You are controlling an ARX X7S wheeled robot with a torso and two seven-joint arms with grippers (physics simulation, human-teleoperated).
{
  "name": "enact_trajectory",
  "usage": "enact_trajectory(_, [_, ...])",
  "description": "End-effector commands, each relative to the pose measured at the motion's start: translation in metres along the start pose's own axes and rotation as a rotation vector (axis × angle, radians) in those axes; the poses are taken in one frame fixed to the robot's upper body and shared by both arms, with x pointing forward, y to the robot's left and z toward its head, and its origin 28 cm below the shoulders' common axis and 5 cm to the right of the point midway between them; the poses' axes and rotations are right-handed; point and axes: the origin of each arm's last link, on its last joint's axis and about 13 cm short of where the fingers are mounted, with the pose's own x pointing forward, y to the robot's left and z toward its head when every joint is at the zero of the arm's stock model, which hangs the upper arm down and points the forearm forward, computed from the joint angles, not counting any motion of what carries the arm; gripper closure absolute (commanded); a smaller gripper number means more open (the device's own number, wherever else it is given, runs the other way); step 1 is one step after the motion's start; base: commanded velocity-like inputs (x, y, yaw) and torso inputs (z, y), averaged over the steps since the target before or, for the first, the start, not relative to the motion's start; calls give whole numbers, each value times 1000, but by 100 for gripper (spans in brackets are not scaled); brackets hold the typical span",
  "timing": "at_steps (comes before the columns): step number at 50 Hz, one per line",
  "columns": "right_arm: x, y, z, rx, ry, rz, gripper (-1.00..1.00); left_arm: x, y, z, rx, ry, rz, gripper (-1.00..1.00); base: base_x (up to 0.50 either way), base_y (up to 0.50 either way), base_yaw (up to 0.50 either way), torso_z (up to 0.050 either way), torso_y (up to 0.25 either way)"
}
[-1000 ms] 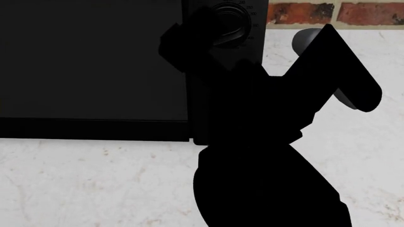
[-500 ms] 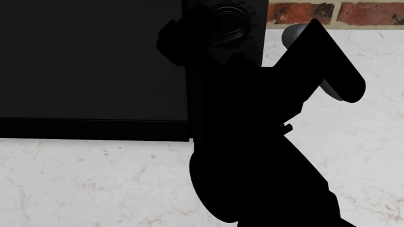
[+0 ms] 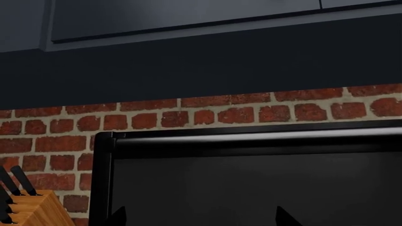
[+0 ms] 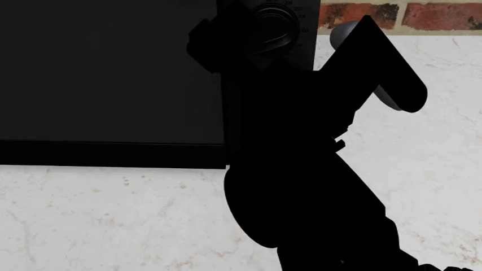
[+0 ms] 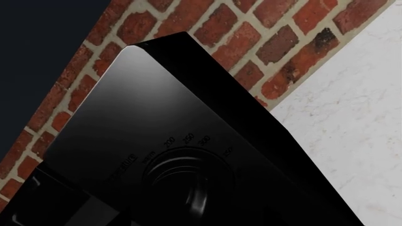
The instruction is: Decrease the toaster oven temperature.
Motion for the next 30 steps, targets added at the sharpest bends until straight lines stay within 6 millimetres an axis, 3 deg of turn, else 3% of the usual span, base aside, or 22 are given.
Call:
enact_trajectory(1, [5, 1, 1, -2, -9, -5, -100, 0, 1, 0, 2, -1, 1, -100, 0, 0, 0, 0, 0])
enact_trajectory(11, [8, 1, 0, 1, -1, -10, -100, 0, 0, -2, 1, 3, -1, -100, 0, 0, 0, 0, 0])
enact_trajectory(12, [7, 2, -1, -3, -3, -13, 100, 0, 0, -3, 1, 5, 0, -100, 0, 0, 0, 0, 0])
enact_trajectory(30, [5, 2, -6, -107, 17, 24, 100, -4, 1, -6, -1, 20, -6, -100, 12, 2, 7, 0, 0])
